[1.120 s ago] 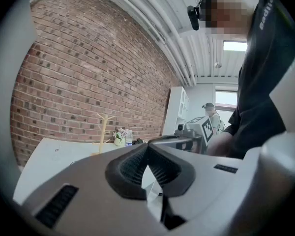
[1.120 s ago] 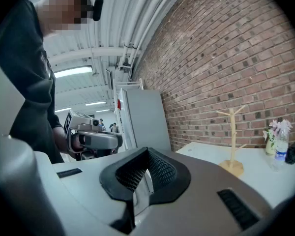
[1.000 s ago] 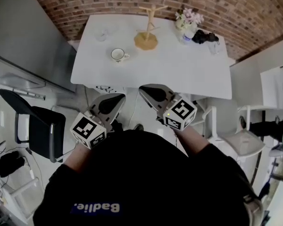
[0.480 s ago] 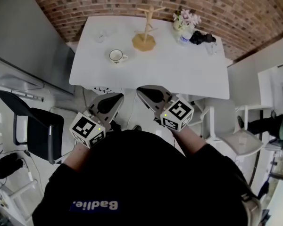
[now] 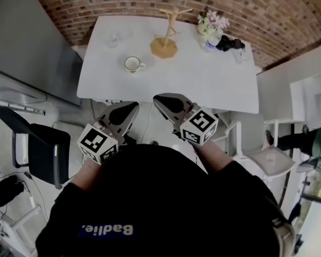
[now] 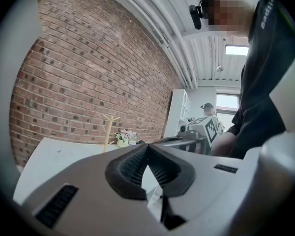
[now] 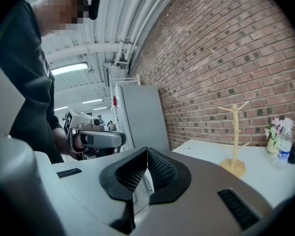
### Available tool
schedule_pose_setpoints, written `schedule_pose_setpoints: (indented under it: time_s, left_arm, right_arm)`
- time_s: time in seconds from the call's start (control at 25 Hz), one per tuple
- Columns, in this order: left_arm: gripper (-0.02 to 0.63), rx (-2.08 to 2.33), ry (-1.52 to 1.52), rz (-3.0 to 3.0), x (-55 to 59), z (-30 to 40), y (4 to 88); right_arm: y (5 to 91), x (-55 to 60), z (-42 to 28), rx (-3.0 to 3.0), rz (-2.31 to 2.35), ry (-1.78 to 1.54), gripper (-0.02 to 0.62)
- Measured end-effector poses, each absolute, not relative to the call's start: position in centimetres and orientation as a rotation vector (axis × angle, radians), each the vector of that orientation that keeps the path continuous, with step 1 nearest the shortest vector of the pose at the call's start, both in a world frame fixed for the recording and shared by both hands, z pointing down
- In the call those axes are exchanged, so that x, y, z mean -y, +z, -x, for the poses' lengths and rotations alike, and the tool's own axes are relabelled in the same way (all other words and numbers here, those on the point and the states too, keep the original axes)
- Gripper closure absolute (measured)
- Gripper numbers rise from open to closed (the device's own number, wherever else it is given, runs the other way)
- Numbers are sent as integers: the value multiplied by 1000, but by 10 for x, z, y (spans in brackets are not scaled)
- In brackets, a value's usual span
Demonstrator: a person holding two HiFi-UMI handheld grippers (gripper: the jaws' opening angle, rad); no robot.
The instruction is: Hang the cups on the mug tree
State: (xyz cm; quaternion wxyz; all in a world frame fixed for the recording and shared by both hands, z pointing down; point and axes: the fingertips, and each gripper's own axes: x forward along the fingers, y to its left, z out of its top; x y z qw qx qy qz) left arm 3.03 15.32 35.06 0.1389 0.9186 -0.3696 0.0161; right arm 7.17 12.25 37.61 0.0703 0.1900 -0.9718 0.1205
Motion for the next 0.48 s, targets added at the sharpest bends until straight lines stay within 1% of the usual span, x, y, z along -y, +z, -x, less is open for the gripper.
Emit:
schedule_pose_setpoints:
  time_s: [0.48]
  left_arm:
    - [604, 1001, -20, -2671, -74, 47, 350]
  right_arm:
    - [384, -49, -6, 2823, -667, 357, 565]
